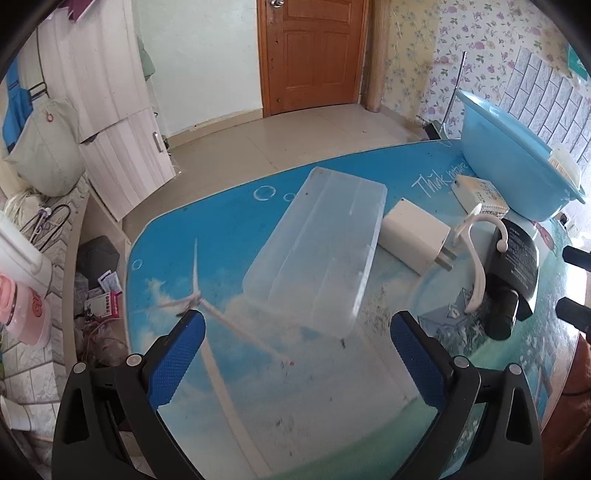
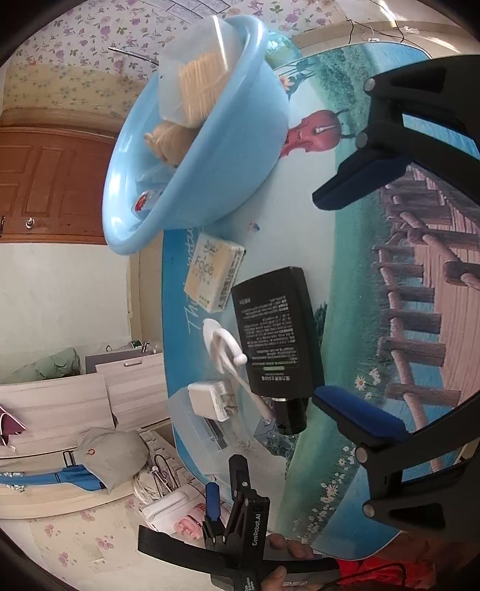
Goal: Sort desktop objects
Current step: 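Grasp the black lotion bottle with the right tool while the left grasps the clear case, then carry the lotion bottle and clear case to the basin and release both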
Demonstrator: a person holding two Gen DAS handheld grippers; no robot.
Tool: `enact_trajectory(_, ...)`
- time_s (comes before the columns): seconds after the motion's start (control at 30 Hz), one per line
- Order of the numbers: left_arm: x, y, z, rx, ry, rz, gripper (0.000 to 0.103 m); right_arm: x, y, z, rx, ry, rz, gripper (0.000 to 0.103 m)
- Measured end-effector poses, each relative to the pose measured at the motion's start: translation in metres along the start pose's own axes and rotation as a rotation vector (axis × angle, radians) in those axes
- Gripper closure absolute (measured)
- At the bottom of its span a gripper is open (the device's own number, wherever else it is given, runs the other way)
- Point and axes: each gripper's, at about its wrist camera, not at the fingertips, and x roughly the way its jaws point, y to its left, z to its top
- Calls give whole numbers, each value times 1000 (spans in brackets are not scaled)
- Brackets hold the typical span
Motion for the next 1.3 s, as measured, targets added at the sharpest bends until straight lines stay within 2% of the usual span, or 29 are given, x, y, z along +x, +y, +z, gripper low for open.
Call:
enact_trajectory(0.13, 9, -3, 11, 44, 3, -13, 2, 13, 6, 8, -25, 24, 36, 5)
enact_trajectory(0.27, 18, -2, 18, 43, 11, -36, 3, 27, 12, 12, -53, 48, 58, 3)
enact_trajectory(0.3, 19, -1, 19, 40, 8, -44, 6, 30, 13, 12, -62, 51, 56, 3)
enact_trajectory(0.37, 19, 0, 20, 36, 2, -55, 33, 36, 15, 13, -72, 64, 58, 3)
enact_trajectory(0.4, 20, 0, 19, 32, 2, -61, 34, 38, 15, 14, -72, 72, 66, 2)
enact_trajectory(0.5, 17, 0, 17, 33, -2, -58, 37, 42, 17, 14, -78, 71, 70, 3)
enact_trajectory(0.6, 11, -4, 10, 26, -1, -60, 38, 40, 14, 11, -62, 61, 100, 12)
enact_trajectory(0.73, -2, -10, -4, 12, -1, -56, 39, 34, 10, 6, -60, 58, 91, 13)
enact_trajectory(0.93, -20, -25, -31, -4, 6, -71, 41, 17, -3, -11, -16, 46, 61, 13)
enact_trajectory(1.3, -49, -55, -71, -10, 10, -71, 42, -23, -54, -51, 162, 14, -43, 13)
